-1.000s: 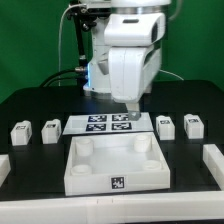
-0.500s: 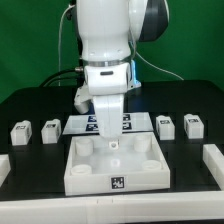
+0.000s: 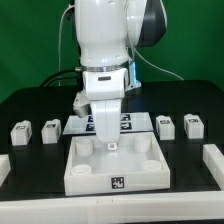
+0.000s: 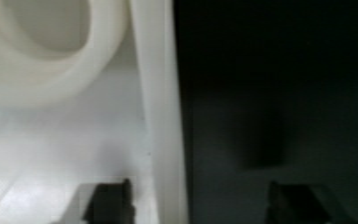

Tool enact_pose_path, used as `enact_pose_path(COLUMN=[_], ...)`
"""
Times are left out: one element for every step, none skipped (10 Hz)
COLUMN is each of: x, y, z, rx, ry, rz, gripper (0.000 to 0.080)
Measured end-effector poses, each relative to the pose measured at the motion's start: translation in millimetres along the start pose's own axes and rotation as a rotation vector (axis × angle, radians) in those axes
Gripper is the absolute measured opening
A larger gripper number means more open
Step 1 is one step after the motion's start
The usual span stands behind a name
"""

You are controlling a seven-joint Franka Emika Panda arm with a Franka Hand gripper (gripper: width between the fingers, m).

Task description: Assemble one leg

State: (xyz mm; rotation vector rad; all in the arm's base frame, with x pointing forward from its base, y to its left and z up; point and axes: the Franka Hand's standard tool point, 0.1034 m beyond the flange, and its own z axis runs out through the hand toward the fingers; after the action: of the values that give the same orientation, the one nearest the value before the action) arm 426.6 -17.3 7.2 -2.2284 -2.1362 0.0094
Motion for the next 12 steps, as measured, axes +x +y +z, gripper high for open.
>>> enact_pose_path(x=[0.0, -0.1, 0.0, -0.1, -0.1, -0.1, -0.1, -0.1, -0.2, -0.2, 2.0, 9.1], y=[0.0, 0.0, 1.1, 2.9, 3.0, 3.2, 3.2, 3.2, 3.3, 3.3, 5.6, 12.8], z=[0.0, 0.1, -0.6, -1.3, -1.4, -1.5, -1.5, -1.5, -1.5, -1.5, -1.6, -1.2], rx=[0.0, 0.0, -0.004, -0.013, -0.014, -0.015, -0.015, -0.015, -0.015, -0.015, -0.018, -0.025], ry=[0.0, 0.0, 0.0, 0.0, 0.0, 0.0, 0.0, 0.0, 0.0, 0.0, 0.001, 0.006], rz=[0.0, 0.0, 0.0, 0.0, 0.0, 0.0, 0.0, 0.0, 0.0, 0.0, -0.005, -0.017], gripper=[0.0222, 0.0089, 0.0089, 0.0057, 0.0057, 0.0057, 0.0057, 0.0057, 0.0057, 0.0057, 0.0057, 0.0057])
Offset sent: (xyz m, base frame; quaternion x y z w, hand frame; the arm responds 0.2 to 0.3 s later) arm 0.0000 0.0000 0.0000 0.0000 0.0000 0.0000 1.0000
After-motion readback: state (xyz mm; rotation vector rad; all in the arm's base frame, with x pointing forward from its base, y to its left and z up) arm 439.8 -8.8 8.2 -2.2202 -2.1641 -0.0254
